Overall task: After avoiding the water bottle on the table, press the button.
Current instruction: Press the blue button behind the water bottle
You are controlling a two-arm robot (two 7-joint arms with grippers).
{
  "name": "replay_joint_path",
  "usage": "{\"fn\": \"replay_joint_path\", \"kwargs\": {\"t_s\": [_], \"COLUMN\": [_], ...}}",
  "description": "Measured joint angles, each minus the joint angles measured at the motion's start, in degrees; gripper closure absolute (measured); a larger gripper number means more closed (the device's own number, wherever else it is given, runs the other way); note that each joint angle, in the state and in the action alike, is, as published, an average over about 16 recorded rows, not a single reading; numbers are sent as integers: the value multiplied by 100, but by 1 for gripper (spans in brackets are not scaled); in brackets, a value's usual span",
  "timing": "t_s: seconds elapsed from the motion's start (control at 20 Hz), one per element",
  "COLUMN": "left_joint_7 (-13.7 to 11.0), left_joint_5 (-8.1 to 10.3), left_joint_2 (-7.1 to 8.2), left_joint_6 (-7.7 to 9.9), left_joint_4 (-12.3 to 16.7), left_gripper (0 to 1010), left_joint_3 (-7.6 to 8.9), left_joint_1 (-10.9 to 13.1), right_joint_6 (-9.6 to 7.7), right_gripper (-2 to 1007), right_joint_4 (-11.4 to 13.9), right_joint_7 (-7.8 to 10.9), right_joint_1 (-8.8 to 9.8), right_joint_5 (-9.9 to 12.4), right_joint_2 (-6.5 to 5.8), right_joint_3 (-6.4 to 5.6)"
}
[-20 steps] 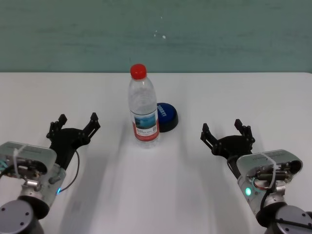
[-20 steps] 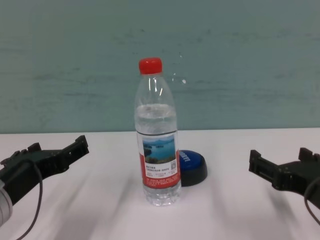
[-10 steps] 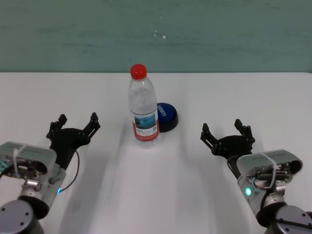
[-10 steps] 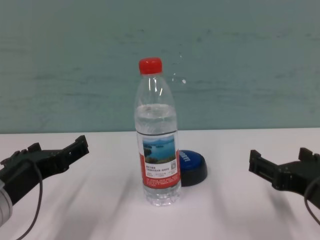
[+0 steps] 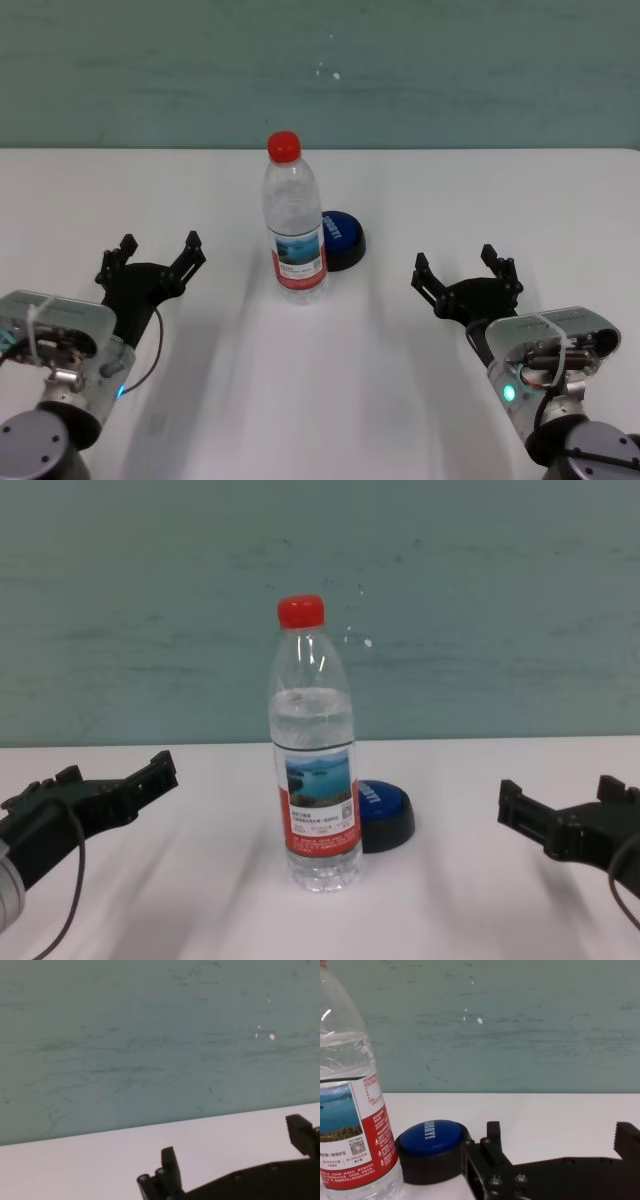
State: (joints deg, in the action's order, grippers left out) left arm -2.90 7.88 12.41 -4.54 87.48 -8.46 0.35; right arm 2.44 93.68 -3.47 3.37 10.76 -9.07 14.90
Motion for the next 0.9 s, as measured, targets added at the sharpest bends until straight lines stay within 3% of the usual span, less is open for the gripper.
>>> {"fn": "replay_joint_path", "kwargs": {"t_s": [0.5,0.9], "left_joint_7": [30,104], "left_joint_5": [-100,-388], "left_joint_2": [18,75], "left_joint_6": [64,306], "left_joint_4": [119,687], "left_gripper": [10,10], "left_joint_3": [4,90], "left_joint_1": [79,493], "right_joint_6": [0,0], "right_gripper": [1,1], "right_joint_4": [0,0], "right_joint_7": [0,0], "right_joint_1": [0,0], "right_joint_5": [0,0], "right_joint_2": [0,0], "right_joint_3": [0,0]}}
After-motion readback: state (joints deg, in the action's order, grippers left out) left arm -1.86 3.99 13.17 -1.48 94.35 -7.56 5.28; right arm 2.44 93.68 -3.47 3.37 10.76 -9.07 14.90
